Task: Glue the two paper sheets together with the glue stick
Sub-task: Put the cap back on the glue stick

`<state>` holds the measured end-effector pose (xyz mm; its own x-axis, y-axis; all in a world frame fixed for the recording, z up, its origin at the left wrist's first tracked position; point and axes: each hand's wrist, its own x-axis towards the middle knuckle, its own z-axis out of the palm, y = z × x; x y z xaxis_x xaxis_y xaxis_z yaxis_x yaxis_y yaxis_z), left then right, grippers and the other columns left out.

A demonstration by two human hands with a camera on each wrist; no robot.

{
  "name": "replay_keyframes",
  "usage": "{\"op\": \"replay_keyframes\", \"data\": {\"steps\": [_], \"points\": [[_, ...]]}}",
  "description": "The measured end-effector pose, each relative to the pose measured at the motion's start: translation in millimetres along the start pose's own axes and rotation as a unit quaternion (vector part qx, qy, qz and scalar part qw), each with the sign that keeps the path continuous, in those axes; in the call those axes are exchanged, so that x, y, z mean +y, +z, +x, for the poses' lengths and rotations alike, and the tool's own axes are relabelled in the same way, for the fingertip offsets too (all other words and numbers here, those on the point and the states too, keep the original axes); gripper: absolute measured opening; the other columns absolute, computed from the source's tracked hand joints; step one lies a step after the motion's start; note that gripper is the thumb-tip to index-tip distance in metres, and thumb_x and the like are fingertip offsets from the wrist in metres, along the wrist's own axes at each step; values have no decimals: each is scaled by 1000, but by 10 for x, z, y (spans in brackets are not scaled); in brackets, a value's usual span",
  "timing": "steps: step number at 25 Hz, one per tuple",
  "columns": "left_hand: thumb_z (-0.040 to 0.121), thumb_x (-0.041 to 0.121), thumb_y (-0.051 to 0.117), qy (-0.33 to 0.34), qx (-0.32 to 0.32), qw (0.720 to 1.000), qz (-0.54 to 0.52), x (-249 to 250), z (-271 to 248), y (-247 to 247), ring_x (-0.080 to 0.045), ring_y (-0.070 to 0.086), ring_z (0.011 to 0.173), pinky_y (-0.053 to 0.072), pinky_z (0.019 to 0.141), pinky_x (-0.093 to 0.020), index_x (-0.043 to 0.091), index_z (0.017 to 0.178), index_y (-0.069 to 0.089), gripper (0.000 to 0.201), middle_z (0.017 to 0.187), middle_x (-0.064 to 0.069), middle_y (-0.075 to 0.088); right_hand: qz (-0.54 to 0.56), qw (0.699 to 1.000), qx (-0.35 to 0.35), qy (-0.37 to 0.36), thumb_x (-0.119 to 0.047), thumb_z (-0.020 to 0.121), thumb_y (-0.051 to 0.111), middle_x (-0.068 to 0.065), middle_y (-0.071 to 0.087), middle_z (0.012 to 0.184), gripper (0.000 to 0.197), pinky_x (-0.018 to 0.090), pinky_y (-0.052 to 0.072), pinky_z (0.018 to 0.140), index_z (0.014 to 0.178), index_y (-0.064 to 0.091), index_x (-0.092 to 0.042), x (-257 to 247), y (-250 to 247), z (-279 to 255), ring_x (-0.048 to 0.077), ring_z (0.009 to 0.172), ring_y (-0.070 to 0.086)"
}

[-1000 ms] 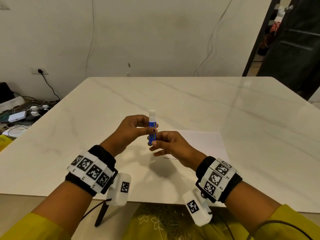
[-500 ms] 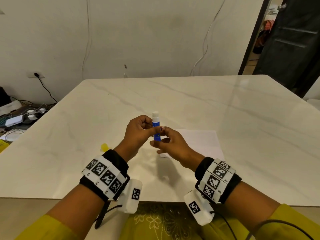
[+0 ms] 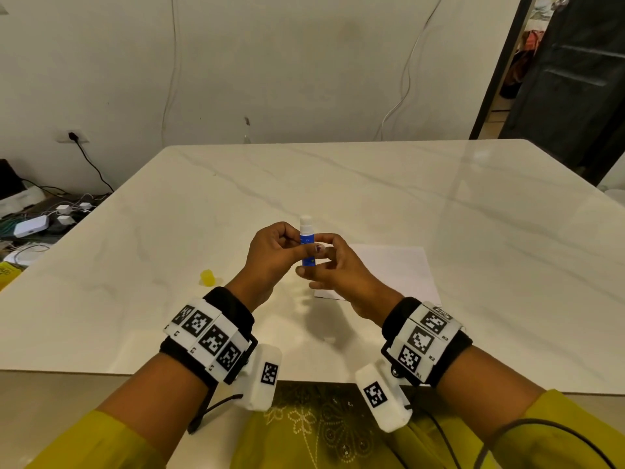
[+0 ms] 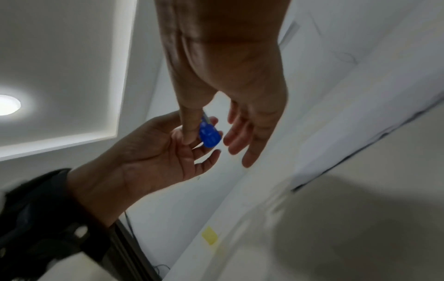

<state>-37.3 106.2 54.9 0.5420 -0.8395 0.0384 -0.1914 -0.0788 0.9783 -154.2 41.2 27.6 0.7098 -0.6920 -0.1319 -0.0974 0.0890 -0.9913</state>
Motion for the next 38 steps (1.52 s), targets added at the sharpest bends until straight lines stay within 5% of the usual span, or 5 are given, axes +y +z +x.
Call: {"op": "replay_keyframes", "data": {"steps": [7,13,23,32,38], "points": [[69,9,78,-22,13,1000,9,-57,-13,8,-26,63,71,50,69,-27,13,66,53,25,75,-18,66,-3,999,43,1,-5,66,80,1,62,65,64,36,55,79,118,43,-19,42,-4,13,16,68,61],[72,5,74,-19,5,1000,-6,-87,11,-41,-17,61,66,49,55,-10,13,69,55,21,76,-12,65,-24,1000,-10,0,-11,78,71,-12,58,96,61,25,50,74,129,40,-24,2,61,-5,9,85,61],[67,12,80,-31,70,997,-3,-209,-23,-66,-25,61,68,49,57,-21,12,64,51,29,66,-10,60,-135,986,88,-48,-22,61,85,-2,57,69,63,23,48,62,109,44,-17,77,313,82,11,62,53],[69,9,77,-20,59,998,-31,-217,40,-312,-36,61,78,50,73,-32,11,66,50,28,80,-27,61,10,999,-29,23,-2,69,77,5,66,74,64,40,53,88,122,44,-18,23,285,154,21,79,66],[71,7,76,-6,83,996,-31,-256,8,-396,-19,60,65,50,62,-19,13,65,48,29,67,-8,59,-41,999,-15,-25,-13,70,79,2,62,91,67,21,50,73,124,40,-21,67,525,185,11,78,60]]}}
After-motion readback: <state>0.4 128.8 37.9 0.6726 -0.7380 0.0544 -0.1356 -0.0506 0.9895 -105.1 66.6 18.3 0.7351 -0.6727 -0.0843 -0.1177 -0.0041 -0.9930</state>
